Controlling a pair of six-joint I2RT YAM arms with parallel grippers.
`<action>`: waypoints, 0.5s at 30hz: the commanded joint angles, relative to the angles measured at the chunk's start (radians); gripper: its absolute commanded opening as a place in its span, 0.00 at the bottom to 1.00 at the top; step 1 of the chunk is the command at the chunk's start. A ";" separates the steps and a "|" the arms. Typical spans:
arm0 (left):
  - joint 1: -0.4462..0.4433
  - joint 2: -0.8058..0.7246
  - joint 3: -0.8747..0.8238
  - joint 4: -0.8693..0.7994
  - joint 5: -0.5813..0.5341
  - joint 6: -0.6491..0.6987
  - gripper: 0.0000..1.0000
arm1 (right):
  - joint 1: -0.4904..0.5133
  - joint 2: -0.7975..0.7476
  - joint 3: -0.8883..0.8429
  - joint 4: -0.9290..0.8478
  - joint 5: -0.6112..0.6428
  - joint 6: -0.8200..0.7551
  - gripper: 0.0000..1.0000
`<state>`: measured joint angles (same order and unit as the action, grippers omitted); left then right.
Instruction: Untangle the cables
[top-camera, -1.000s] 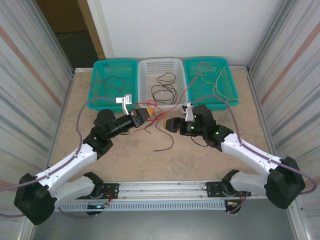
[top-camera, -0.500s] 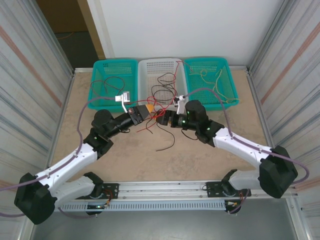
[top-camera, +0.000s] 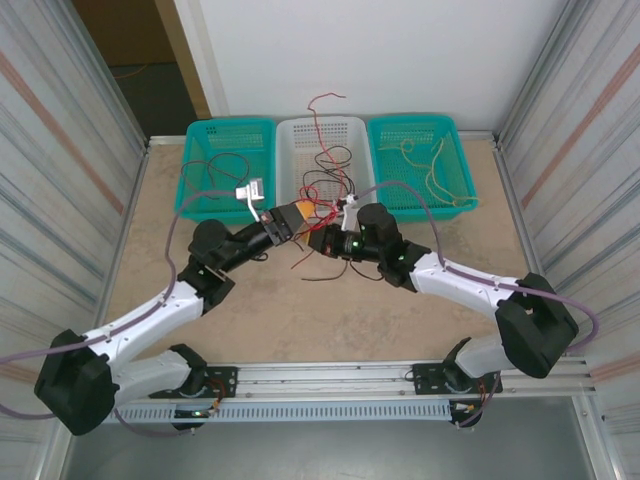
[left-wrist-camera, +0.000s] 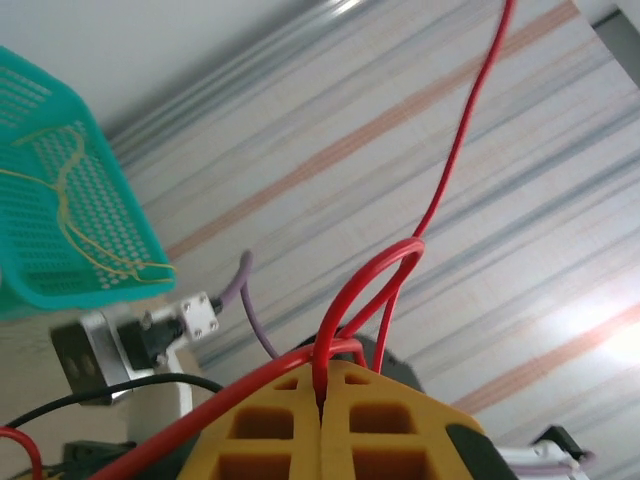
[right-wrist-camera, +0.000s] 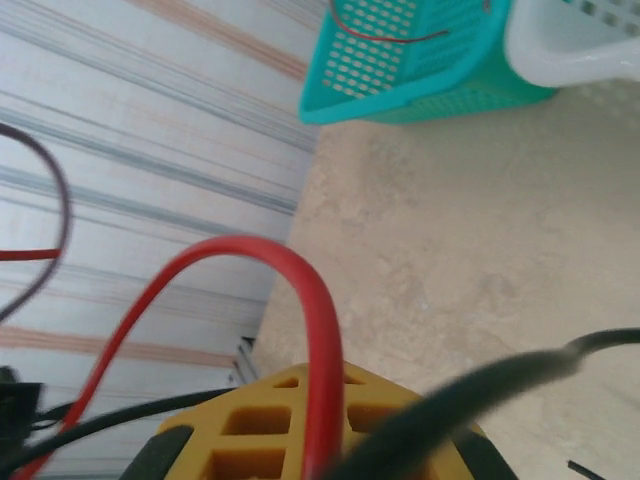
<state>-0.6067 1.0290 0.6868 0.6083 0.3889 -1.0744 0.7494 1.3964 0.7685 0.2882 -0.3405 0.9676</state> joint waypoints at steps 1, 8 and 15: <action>0.048 -0.128 0.123 -0.280 -0.061 0.160 0.00 | -0.052 0.001 -0.086 -0.173 0.070 -0.032 0.00; 0.230 -0.233 0.128 -0.410 0.042 0.124 0.00 | -0.112 0.016 -0.184 -0.307 0.044 -0.049 0.00; 0.329 -0.276 0.184 -0.542 0.115 0.194 0.00 | -0.119 -0.029 -0.173 -0.452 0.098 -0.095 0.00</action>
<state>-0.3115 0.7769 0.8154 0.1181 0.4404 -0.9333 0.6342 1.4033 0.5846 -0.0608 -0.2840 0.9203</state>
